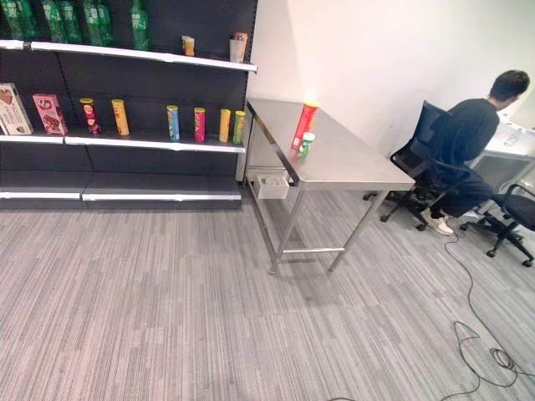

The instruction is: Put the goods on the table back onto the shelves and tidy them up.

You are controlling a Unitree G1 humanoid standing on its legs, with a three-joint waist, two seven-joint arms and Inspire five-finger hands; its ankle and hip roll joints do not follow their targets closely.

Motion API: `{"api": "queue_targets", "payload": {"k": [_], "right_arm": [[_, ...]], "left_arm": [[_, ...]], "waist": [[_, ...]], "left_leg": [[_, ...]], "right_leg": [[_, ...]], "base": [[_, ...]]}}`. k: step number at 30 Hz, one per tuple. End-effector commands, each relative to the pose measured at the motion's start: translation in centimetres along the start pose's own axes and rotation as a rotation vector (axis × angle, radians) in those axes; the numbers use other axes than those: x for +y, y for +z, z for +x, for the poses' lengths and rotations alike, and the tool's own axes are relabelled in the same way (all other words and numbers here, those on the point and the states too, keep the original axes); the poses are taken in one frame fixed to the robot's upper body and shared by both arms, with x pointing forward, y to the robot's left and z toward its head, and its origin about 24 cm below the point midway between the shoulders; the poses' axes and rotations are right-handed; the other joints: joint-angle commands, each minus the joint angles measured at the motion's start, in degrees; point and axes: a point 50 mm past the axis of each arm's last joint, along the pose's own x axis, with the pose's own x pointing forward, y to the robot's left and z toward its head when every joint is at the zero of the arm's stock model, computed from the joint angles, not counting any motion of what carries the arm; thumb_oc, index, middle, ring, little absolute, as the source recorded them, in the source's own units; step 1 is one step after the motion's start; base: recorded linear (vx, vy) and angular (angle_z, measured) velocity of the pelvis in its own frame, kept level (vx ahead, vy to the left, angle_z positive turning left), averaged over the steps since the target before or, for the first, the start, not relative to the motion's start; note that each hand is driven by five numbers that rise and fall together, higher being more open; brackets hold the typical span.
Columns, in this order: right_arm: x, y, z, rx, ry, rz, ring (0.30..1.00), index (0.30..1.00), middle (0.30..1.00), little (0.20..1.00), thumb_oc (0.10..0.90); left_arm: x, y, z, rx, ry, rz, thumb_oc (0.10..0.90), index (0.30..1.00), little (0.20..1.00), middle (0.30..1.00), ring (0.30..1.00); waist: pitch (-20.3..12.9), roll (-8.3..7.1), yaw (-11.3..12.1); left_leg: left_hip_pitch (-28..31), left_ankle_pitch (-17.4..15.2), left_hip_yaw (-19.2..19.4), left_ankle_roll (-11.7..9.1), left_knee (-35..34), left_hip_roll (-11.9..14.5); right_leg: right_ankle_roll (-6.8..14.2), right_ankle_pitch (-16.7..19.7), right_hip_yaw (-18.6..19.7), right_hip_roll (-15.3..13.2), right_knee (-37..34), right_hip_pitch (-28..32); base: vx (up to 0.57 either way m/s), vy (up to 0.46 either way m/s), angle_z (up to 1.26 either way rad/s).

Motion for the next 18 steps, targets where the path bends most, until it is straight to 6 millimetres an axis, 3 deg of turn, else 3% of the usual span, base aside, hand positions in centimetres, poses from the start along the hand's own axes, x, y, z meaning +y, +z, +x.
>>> {"api": "queue_targets", "payload": {"k": [1,18], "right_arm": [[-0.51,2.24,0.00,-0.026,-0.043,-0.031,0.900,0.900,0.900,0.900,0.800],[-0.25,2.75,0.01,-0.030,-0.041,-0.126,0.900,0.900,0.900,0.900,0.800]], "left_arm": [[-1.26,2.27,0.16,-0.057,-0.022,0.016,0.800,0.900,0.900,0.900,0.900],[-1.13,1.82,0.15,-0.033,-0.029,0.066,0.800,0.900,0.900,0.900,0.900]], "waist": [[2.72,3.34,0.23],[2.83,2.77,-0.08]], "left_leg": [[1.92,-7.54,-0.05,-0.87,0.62,-1.25],[1.61,-7.47,-0.24,-1.13,0.62,-1.07]], "right_leg": [[6.48,-4.78,2.44,-1.31,1.23,1.99],[6.16,-5.26,2.27,-1.12,1.63,1.50]], "base": [[0.00,0.000,0.00],[0.00,-0.016,0.00]]}}
